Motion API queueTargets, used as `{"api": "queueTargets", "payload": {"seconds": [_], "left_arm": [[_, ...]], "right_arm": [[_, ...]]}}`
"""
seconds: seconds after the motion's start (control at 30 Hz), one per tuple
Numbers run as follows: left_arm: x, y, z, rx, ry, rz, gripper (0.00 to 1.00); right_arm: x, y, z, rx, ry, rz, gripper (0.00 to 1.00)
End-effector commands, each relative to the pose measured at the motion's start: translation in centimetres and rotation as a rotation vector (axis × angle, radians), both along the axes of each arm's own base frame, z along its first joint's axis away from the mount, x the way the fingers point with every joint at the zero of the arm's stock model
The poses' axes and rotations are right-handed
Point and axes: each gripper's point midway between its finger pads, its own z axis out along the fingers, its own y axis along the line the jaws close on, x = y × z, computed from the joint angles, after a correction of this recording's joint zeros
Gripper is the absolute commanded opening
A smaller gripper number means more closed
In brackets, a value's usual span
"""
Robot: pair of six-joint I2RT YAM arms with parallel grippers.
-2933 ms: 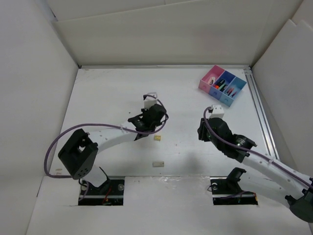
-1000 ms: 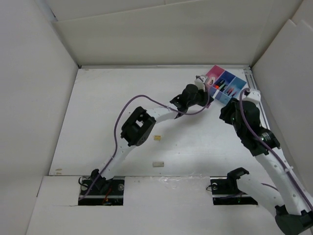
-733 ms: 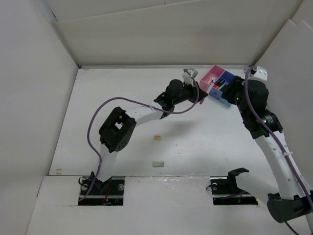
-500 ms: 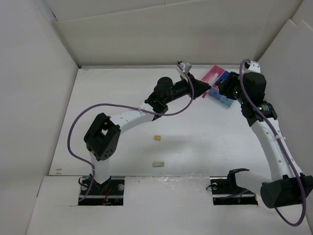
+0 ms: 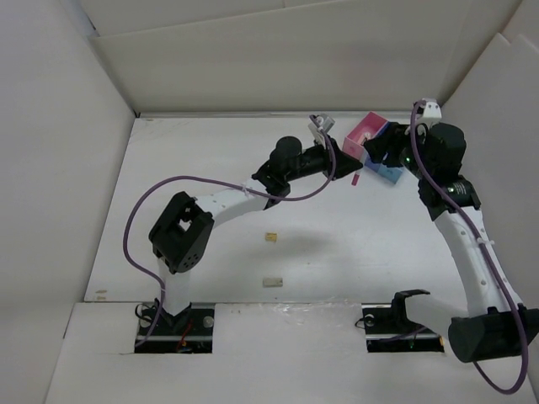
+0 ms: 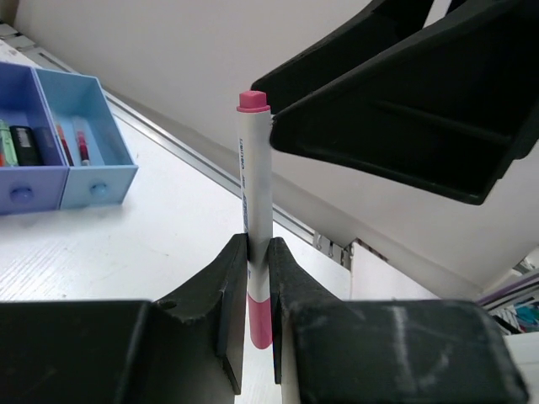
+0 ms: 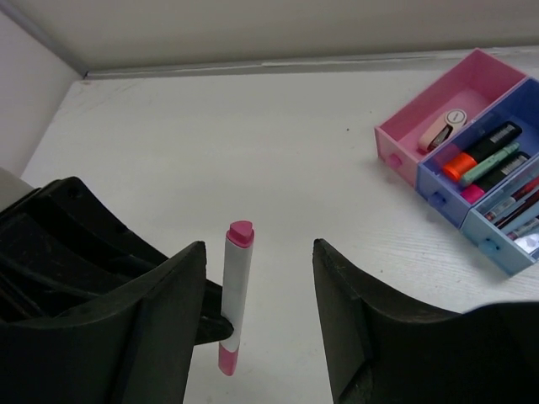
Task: Sort the stationery into containers
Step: Place the pen in the storage box.
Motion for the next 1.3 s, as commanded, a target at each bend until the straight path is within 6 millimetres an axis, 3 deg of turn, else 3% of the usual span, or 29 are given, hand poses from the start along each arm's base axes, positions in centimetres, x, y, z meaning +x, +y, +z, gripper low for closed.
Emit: {"api": "queueTargets", "payload": {"seconds": [0.0,0.17,0.23,0.43,0.67,0.77,0.93,1.03,1.17,1.2,1.27], "left_arm": [[-0.6,0.0,2.1,-0.049,-0.015,-0.044,0.0],[-0.5,0.1,2.6,-0.07,-0.012,-0.06,0.0],[-0.5,0.1,3.0,-0.086,-0.017,-0.061,0.0],[-0.9,0.2,2.1,-0.071,-0.006,-0.081,0.0],[-1.4,0.1,2.4,-0.079,-0.023,-0.108,0.0],[-1.4,0.1,2.4,-0.079,-0.023,-0.108,0.0],[-1.3,0.0,1.9,-0.073,-0.016,-0.108,0.0],[-1.3,0.0,1.5,-0.067,-0.009,-0.108,0.0],[-1.3,0.0,1.5,-0.067,-0.009,-0.108,0.0],[-1.1,0.0,1.3,-0.058,-0.01,-0.096,0.03],[-0.9,0.3,1.6,-0.049,-0.022,-0.075,0.24]], "right_arm": [[-0.1,0.6,0.4,-0.01,-0.043,0.049,0.58],[-0.9,0.4,1.2,-0.009,-0.08,0.04,0.58],[-0.2,0.5,0.5,-0.012,-0.051,0.04,0.58],[0.4,0.7,0.0,-0.01,-0.046,0.049,0.48],[1.4,1.5,-0.7,0.014,-0.032,0.085,0.41],[1.5,1.7,-1.2,0.016,-0.025,0.095,0.35],[1.6,1.7,-1.4,0.025,-0.021,0.093,0.13],[1.5,1.4,-1.0,0.028,-0.029,0.068,0.06],[1.5,1.0,-0.7,0.033,-0.037,0.045,0.05],[1.7,0.5,-0.7,0.027,-0.038,0.012,0.05],[2.2,-0.5,-0.7,0.009,-0.03,-0.035,0.05]]}}
